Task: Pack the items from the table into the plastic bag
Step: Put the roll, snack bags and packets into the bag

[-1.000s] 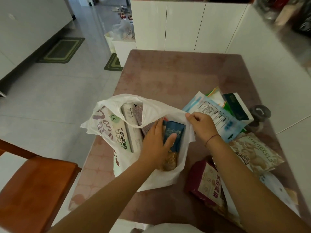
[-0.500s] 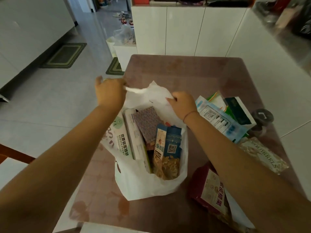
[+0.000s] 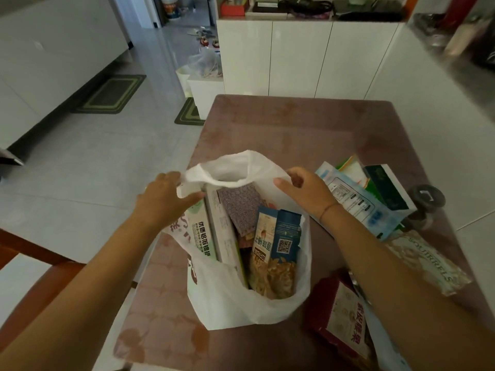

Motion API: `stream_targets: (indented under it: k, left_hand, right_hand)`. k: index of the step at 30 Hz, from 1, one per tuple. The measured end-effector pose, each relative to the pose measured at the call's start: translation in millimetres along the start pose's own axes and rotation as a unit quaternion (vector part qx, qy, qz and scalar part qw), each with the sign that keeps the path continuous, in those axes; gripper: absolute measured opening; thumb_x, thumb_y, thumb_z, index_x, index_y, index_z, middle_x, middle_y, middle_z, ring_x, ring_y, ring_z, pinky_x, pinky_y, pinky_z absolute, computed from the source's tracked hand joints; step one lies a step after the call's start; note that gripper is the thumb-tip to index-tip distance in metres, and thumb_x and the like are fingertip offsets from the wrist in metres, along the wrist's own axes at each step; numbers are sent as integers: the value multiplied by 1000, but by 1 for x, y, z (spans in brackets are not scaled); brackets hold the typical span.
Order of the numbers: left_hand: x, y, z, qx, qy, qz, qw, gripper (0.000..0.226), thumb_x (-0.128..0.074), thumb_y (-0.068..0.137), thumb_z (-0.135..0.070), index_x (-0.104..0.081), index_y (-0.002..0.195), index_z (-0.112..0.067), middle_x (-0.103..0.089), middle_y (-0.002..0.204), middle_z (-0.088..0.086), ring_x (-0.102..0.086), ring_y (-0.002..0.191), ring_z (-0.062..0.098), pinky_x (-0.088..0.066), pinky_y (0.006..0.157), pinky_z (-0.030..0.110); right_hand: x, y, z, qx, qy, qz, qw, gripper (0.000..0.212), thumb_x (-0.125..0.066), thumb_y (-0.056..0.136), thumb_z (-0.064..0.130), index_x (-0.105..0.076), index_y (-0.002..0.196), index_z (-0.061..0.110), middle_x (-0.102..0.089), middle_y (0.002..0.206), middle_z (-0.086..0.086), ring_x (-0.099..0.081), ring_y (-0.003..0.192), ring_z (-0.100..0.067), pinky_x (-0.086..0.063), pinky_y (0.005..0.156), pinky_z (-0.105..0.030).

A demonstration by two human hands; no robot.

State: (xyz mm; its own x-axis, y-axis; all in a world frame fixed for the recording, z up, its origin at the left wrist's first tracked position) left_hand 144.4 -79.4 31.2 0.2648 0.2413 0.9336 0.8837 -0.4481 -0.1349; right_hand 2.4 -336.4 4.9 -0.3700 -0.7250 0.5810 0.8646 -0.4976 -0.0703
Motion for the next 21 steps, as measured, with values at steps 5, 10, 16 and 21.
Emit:
stream_targets:
  k: [5, 10, 16, 21]
  left_hand:
    - [-1, -17, 5, 88, 1, -26, 996, 74, -61, 80, -55, -36, 131, -8, -64, 116, 15, -64, 100, 35, -53, 82, 47]
    - [-6, -14, -13, 125, -214, 30, 968, 70, -75, 78, -30, -41, 132, 0, -60, 117, 17, -62, 90, 28, -51, 78, 37]
    - [-7, -17, -26, 130, -391, -54, 910, 82, -74, 78, -11, -28, 146, -13, -59, 118, 10, -61, 106, 31, -50, 89, 40]
    - [-24, -43, -21, 131, -388, -89, 908, 90, -79, 68, -35, -34, 141, -9, -53, 135, 13, -56, 119, 31, -47, 97, 45]
  right_hand:
    - [7, -5, -5, 13, -74, -44, 996, 38, -47, 95, 29, -51, 63, 9, -44, 60, -2, -39, 60, -17, -29, 55, -28]
    - [23, 7, 16, -1, 105, -103, 989, 37, -43, 97, 25, -57, 68, 9, -43, 53, -8, -37, 47, -13, -36, 54, -22]
    - [43, -1, 13, -31, 138, -41, 989, 30, -42, 98, 25, -61, 78, 14, -56, 64, -4, -49, 55, -11, -42, 52, -17]
    - [60, -54, -76, -100, 14, -40, 994, 22, -56, 90, 31, -60, 101, 12, -61, 101, -6, -56, 94, -19, -44, 79, -30]
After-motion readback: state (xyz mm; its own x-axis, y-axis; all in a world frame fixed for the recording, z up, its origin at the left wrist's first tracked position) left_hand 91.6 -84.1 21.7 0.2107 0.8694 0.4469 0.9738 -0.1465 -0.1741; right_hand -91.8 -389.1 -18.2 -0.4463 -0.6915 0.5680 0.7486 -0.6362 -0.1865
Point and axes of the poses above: each hand's wrist, its own y-axis towards the middle knuckle, its own x-axis out of the back of the hand, z = x × y, the point moved 7 cm from there along y, towards the middle knuckle
